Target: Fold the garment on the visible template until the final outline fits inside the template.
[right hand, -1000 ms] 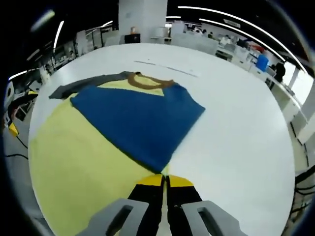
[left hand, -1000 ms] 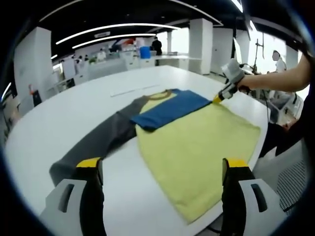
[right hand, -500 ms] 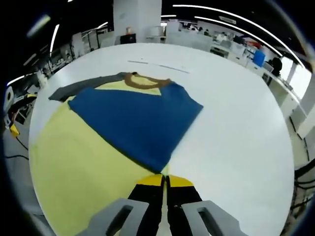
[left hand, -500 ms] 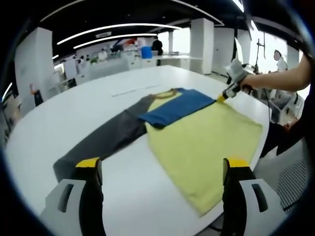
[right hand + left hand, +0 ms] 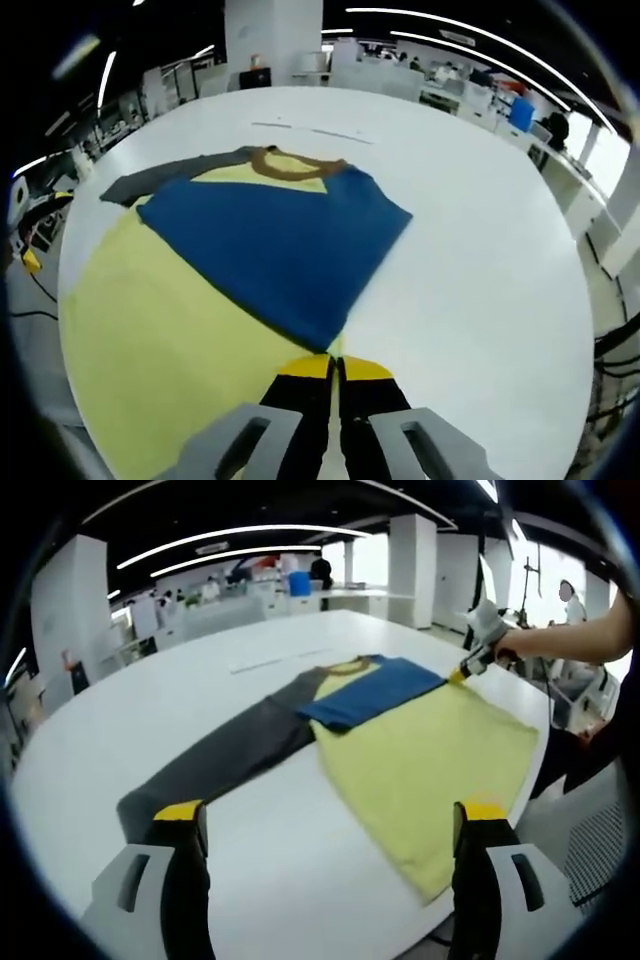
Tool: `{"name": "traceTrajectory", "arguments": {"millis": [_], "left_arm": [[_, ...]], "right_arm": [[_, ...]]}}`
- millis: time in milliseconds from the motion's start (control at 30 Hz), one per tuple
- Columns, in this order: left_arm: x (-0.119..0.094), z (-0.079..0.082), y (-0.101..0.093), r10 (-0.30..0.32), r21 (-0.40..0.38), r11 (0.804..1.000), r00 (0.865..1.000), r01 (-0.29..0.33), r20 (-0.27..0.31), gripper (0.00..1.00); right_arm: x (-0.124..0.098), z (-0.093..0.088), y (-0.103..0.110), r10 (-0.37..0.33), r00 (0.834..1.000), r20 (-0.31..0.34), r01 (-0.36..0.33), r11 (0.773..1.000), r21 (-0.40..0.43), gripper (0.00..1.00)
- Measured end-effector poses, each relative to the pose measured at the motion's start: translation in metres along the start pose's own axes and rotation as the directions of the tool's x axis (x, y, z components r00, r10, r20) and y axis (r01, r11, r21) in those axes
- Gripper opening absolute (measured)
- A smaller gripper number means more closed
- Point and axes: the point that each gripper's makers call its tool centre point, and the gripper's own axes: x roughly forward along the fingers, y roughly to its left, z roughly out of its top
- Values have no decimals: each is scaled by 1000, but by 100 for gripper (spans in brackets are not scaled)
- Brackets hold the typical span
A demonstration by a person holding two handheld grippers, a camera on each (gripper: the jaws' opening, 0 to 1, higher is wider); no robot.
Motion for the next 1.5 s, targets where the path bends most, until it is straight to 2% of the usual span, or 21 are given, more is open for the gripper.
{"name": "traceTrajectory", "arguments": {"millis": [100, 167, 233, 267, 400, 633, 933, 1100, 1200, 1500], "left_arm": [[0, 0, 1, 2, 0, 1000, 1000, -2, -2, 99], [0, 0, 3, 4, 3, 1000, 1000, -4, -2, 99], [-1, 1, 4, 5, 2, 1000, 1000, -5, -1, 99], [-1, 1, 5, 6, 1, 1000, 1000, -6, -1, 99], [0, 1, 7, 11, 0, 1000, 1000, -11, -2, 99], [-2, 2, 13, 19, -6, 1000, 1000, -19, 3, 99], [-5, 7, 27, 45, -33, 998, 999, -45, 18, 99], [-6, 6, 44, 78, -64, 995, 997, -77, 24, 99], [-7, -1, 57, 114, -72, 991, 993, -114, 3, 99], [-10, -9, 95, 207, -144, 968, 978, -204, 4, 99]], "right_arm": [[0, 0, -1, 7, 1000, 19, -7, 1000, 12, 2], [-2, 3, -3, 5, 999, 52, -7, 999, 49, 13], [-5, 8, 0, 23, 995, 99, -27, 999, 44, 22], [-6, 9, 1, 30, 994, 103, -35, 998, 48, 27], [-14, 15, 9, 65, 988, 137, -67, 998, 8, 36], [-33, 30, 30, 143, 966, 217, -135, 990, -51, 66], [-51, 43, 66, 240, 926, 293, -224, 971, -88, 87], [-66, 48, 86, 290, 900, 326, -267, 957, -113, 96], [-73, 49, 95, 313, 890, 333, -286, 950, -128, 99], [-93, 45, 109, 348, 877, 333, -314, 937, -151, 99]]}}
